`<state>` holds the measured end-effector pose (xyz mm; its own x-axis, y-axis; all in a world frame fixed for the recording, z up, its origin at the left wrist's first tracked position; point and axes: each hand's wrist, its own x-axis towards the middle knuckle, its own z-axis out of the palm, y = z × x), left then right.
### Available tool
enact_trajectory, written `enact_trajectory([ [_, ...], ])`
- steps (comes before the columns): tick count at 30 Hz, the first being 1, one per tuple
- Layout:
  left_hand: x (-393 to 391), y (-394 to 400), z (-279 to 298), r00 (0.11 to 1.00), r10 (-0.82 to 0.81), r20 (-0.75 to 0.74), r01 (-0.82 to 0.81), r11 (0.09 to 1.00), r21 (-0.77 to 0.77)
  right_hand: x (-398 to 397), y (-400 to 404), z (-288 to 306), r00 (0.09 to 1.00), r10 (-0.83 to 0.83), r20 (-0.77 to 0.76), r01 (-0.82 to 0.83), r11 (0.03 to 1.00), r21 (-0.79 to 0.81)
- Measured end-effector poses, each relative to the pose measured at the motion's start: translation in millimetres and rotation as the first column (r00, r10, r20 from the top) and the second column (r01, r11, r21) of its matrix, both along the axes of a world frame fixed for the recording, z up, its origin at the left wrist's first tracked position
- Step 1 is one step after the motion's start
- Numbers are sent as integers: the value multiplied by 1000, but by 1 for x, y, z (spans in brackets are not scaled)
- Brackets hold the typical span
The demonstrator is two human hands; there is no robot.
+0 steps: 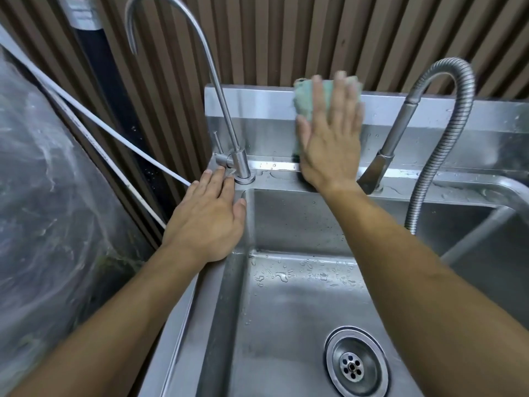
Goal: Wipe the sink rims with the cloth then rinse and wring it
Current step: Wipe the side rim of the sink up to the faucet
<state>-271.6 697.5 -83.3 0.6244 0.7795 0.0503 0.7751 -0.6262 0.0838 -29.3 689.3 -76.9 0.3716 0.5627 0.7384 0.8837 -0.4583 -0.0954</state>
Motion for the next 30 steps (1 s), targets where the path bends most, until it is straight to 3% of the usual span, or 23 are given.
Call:
enact_trajectory([
  [2,0,-1,0,1000,4,3,-4,1000,-3,-5,0,1,969,-151,-195,175,979,109],
  [4,0,0,-1,1000,9,11,-9,1000,2,-27,12,6,940,-193,-283,246,955,165],
  [5,0,0,-1,1000,10,11,-11,1000,6,-39,18,9,952,-159,-260,205,966,159],
  [7,-1,1,-1,1000,8,4,-8,1000,4,-53,24,6,998,0,-63,3,999,51],
  [10,-3,-2,0,1000,-20,-10,20,1000,-10,-30,18,1,956,200,214,-177,977,-123],
  [13,-8,-5,-1,997,-66,-44,66,998,-9,-7,6,4,969,162,186,-147,985,-89],
  [17,-12,-5,-2,994,-89,-56,90,996,20,-47,23,-4,997,49,61,-48,998,-27],
  [21,-10,-3,-3,995,-97,-37,98,995,14,-41,31,-3,927,270,259,-223,955,-197],
  [23,-10,-4,-2,994,-106,-38,106,994,8,-17,15,0,912,283,296,-219,948,-233],
  [26,-10,-6,1,994,-100,-39,101,995,2,6,-11,1,997,61,36,-58,995,-83],
  [28,-10,-7,1,995,-94,-37,94,996,-2,-1,-9,7,982,-61,-178,66,998,21],
  [30,-10,-6,1,995,-93,-20,93,996,-2,-21,5,15,968,-110,-226,127,990,60],
])
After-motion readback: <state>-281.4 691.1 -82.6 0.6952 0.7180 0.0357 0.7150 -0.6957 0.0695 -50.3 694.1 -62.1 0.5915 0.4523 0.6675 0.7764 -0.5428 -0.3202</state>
